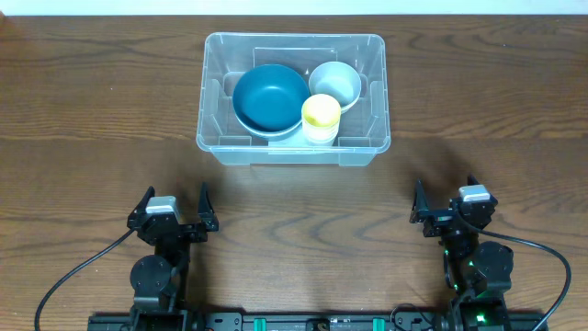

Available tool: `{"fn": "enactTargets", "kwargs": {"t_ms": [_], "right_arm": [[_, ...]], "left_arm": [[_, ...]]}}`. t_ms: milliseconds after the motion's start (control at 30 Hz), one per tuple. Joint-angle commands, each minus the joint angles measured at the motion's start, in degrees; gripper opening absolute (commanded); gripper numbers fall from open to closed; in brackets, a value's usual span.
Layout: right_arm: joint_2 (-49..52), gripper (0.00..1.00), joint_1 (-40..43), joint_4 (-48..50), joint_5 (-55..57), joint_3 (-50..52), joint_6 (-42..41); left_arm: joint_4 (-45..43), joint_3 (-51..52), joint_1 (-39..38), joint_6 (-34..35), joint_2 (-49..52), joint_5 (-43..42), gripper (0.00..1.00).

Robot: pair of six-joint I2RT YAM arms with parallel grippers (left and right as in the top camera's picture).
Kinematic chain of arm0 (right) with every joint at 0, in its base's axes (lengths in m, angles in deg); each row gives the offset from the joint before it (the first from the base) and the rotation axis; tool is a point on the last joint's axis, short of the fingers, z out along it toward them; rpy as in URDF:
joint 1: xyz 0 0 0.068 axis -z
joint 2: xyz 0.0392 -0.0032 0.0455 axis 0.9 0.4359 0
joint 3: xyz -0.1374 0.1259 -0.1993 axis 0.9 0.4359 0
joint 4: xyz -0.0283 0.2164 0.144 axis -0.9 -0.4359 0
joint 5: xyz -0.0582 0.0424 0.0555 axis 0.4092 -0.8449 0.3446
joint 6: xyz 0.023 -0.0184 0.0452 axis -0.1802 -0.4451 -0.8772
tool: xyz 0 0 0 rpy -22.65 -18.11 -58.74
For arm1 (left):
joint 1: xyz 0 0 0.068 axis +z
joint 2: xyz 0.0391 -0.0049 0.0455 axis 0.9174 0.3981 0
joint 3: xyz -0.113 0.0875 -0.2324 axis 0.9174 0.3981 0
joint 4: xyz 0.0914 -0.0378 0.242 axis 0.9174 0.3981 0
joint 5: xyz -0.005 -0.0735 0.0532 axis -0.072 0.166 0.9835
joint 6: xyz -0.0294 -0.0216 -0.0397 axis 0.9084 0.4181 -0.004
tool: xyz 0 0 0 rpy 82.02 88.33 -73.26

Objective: Pack container

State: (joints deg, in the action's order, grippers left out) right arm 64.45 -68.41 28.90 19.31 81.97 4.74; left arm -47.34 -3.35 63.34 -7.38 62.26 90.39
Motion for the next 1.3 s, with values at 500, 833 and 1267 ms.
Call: {"fn": "enactTargets", "kwargs": {"t_ms": [500, 833, 1267], "right_arm": [[-0.4, 0.99, 0.5, -1.4, -0.4, 0.1, 0.8], [-11.2, 0.99, 1.0, -10.0, -0.4, 0.1, 0.9], [-15.2, 0.99, 1.0, -11.8, 1.3, 0.1, 7.0]], "left_arm": [[1.9, 1.3, 0.3, -0.9, -0.3, 0.4, 0.98], [1.9, 1.3, 0.3, -0.9, -0.3, 0.4, 0.98], [1.9, 1.3, 0.3, -0.9, -0.3, 0.4, 0.98]]}}
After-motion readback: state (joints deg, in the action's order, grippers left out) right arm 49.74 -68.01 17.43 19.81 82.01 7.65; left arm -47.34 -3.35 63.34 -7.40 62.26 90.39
